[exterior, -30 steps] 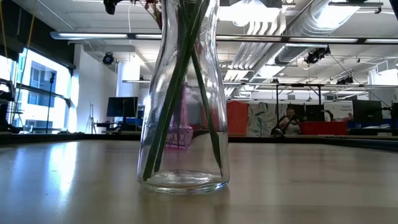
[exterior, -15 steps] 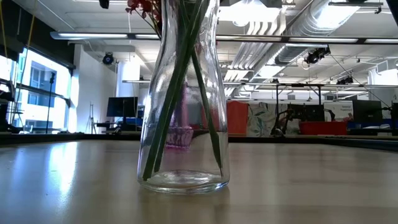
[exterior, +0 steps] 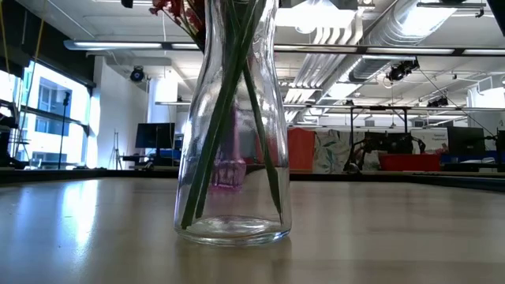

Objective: Sort flowers into vase by color
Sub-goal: Put the red flowers into the pink vase

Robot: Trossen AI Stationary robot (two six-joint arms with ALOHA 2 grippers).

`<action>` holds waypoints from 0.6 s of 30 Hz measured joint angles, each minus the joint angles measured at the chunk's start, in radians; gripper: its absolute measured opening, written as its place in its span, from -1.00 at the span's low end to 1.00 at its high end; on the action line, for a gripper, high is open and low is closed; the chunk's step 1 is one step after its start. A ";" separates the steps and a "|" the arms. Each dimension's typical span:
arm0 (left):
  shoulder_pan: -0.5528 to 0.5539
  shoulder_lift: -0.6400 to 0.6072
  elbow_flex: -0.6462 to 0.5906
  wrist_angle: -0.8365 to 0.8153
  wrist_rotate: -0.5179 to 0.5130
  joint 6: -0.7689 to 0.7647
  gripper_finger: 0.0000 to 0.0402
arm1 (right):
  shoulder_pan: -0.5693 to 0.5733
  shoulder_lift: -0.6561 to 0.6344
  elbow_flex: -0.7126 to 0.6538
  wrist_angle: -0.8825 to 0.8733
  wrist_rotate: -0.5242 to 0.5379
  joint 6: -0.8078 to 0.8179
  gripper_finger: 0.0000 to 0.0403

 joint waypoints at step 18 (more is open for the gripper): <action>0.000 0.000 0.000 0.002 -0.016 0.018 -0.20 | -0.015 -0.014 0.239 -0.206 -0.009 -0.045 0.34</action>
